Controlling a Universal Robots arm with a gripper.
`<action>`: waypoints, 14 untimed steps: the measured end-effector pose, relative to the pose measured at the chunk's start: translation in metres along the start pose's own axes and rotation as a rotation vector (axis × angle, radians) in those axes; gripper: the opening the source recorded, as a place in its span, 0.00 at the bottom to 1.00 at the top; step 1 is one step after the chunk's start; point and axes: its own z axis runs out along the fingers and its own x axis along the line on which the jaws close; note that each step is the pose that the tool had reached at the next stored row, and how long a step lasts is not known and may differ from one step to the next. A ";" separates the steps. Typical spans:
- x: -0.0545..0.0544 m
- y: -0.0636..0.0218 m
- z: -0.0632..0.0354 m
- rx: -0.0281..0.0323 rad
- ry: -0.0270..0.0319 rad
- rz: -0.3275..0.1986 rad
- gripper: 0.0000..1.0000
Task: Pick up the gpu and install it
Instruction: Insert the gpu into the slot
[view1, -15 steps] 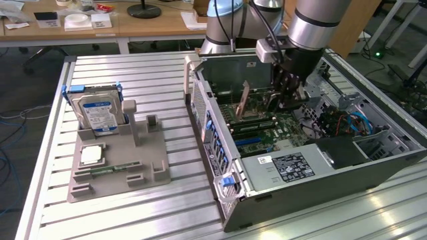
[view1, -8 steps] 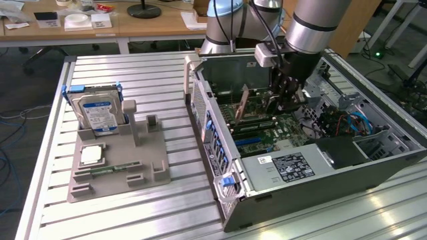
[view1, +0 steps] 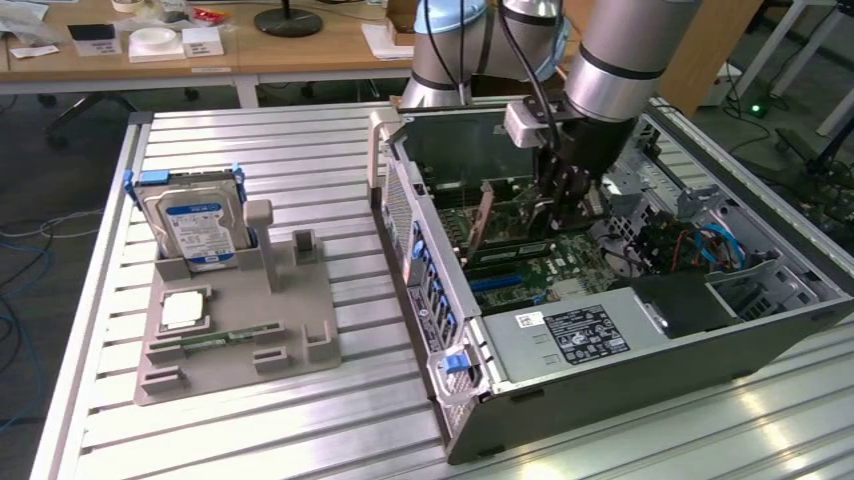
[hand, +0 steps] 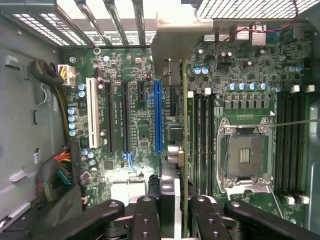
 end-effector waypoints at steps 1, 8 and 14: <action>0.000 0.0008 0.0009 -0.0001 0.0000 0.000 0.28; 0.000 0.0072 0.0022 -0.0003 0.0002 0.001 0.28; 0.001 0.0072 0.0043 -0.0019 0.0004 0.001 0.28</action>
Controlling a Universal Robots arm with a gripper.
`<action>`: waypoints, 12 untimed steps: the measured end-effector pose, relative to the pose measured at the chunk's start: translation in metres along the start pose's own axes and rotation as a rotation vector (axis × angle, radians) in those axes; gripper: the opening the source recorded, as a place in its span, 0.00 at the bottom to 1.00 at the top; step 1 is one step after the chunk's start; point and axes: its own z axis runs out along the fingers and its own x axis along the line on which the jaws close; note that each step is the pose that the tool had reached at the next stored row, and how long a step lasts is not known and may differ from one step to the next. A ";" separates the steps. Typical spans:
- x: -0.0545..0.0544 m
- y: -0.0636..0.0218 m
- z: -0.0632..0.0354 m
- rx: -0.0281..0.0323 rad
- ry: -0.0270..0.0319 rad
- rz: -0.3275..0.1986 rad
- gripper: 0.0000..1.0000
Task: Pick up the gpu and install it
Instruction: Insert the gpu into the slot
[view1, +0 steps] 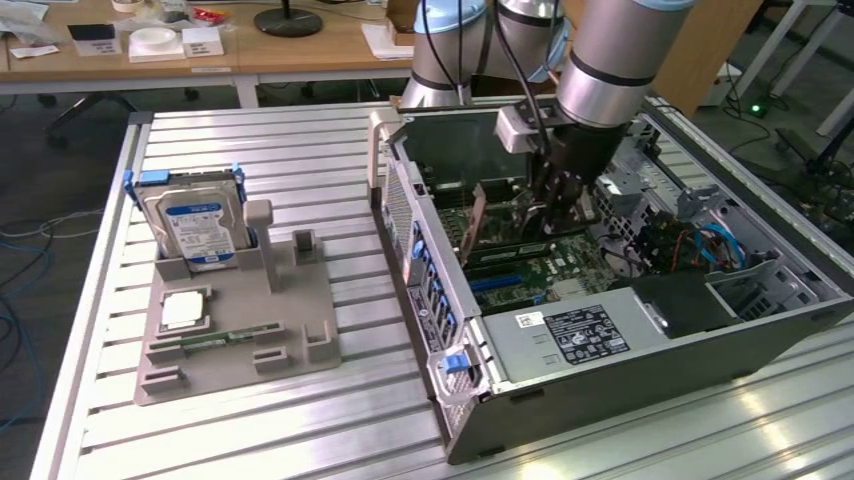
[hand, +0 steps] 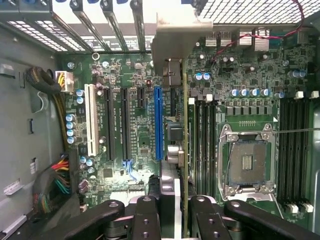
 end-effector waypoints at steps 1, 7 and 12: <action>0.000 0.0000 0.0003 -0.0005 -0.0002 0.001 0.28; 0.001 0.0024 0.0021 0.0001 0.0026 0.002 0.28; 0.001 0.0067 0.0081 0.0073 0.0042 0.002 0.28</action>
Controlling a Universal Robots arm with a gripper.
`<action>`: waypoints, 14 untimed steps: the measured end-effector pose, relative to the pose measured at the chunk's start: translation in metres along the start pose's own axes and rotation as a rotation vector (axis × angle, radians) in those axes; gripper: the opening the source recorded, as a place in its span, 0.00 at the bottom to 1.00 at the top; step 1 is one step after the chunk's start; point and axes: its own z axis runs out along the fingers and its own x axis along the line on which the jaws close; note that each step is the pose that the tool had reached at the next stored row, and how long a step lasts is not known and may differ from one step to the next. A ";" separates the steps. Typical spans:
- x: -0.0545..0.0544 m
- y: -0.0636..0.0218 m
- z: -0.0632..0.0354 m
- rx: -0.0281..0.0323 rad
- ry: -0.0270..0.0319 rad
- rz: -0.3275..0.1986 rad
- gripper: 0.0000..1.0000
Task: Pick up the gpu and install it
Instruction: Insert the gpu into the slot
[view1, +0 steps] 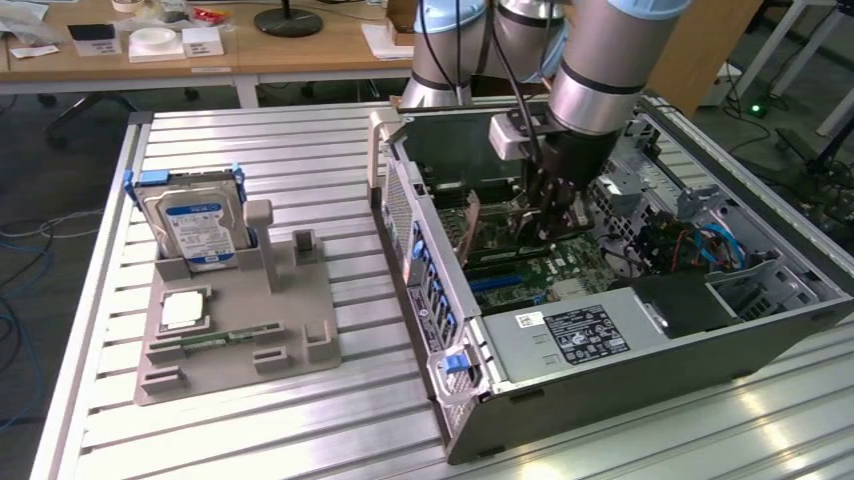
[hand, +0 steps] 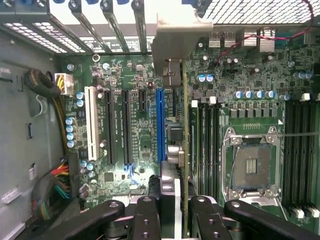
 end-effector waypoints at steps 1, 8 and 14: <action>0.000 0.0016 0.0018 0.0002 0.0000 0.000 0.28; 0.001 0.0031 0.0113 0.0003 0.0000 0.000 0.28; 0.002 0.0108 0.0202 0.0003 0.0000 0.000 0.28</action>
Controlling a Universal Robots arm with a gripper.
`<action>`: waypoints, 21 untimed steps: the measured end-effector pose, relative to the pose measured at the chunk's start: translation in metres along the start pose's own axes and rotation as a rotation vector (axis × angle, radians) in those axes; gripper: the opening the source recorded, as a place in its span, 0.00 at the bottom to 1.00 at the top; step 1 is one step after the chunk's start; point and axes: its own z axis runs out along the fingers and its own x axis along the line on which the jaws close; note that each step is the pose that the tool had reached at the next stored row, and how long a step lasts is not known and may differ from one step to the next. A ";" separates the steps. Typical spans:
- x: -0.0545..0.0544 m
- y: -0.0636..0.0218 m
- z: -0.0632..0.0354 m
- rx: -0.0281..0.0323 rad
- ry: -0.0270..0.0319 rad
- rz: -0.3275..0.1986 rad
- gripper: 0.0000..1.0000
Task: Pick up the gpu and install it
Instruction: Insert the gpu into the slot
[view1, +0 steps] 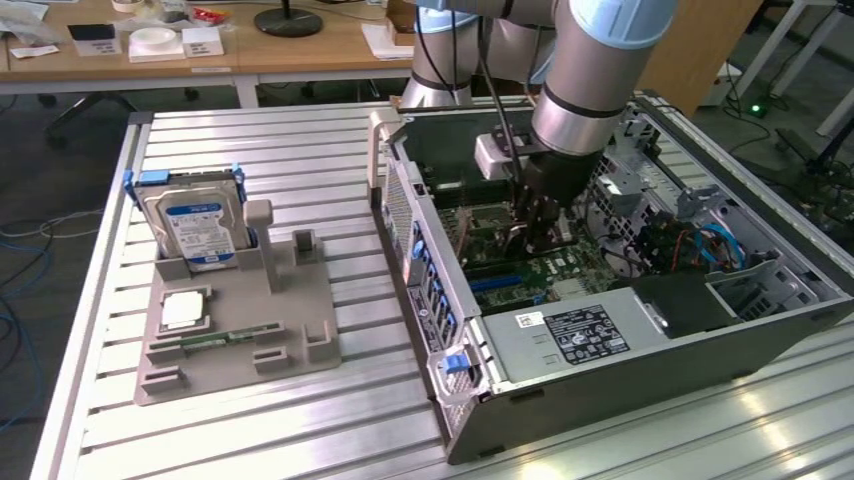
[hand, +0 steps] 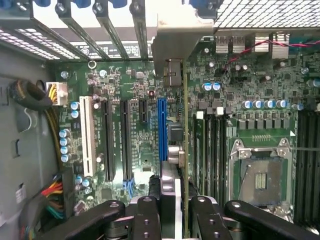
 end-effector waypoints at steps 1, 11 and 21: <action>0.000 0.0000 0.0010 0.0000 -0.0001 0.000 0.28; 0.002 0.0066 0.0077 -0.0001 0.0004 0.000 0.28; 0.006 0.0092 0.0112 0.0000 0.0004 0.000 0.28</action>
